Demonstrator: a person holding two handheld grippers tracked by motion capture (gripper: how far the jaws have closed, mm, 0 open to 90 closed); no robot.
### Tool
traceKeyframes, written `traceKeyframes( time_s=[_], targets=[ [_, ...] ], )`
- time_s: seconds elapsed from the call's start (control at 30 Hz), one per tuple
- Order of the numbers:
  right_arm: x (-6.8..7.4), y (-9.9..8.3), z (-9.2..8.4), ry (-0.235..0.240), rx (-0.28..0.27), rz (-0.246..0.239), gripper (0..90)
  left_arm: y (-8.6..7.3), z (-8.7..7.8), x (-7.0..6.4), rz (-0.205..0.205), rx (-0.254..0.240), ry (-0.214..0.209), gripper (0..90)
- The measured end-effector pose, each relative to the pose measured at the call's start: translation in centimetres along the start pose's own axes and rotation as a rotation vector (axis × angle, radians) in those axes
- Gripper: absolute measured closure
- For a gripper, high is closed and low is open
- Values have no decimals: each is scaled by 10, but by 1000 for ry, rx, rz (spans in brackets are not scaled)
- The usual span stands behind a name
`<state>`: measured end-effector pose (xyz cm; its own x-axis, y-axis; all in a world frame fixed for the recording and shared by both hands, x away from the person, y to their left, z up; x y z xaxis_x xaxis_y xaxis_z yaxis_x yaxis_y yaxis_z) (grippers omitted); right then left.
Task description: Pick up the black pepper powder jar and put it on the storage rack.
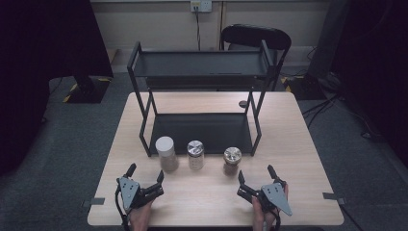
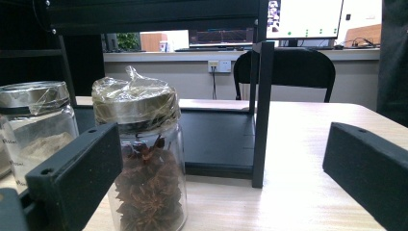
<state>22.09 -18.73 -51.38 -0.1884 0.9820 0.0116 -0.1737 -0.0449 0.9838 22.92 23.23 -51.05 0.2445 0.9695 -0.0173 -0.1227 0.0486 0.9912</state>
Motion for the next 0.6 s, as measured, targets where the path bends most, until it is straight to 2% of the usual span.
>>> traceKeyframes(
  time_s=[0.13,0.27,0.4,0.6],
  targets=[
    [0,0,0,1,0,-3,0,2,0,0,-3,1,-2,0],
    [1,0,0,2,-1,-7,0,3,2,-1,-14,8,-16,5],
    [1,0,0,4,0,-11,0,8,4,-3,-8,4,-34,4],
    [1,0,0,4,-1,-14,0,11,4,-4,-12,-4,-34,0]
  ],
)
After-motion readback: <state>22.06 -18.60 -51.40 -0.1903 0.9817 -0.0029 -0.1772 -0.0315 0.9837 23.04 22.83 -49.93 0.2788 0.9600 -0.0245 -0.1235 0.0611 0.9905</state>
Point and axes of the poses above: each handheld gripper's, and its own axes: z roughly forward along the jaws, y roughly out of its top, x roughly to its left, the point moved 7 cm from there along z, roughly forward along the jaws, and after that the axes turned 9 degrees about -x, right-handed, at the moved point
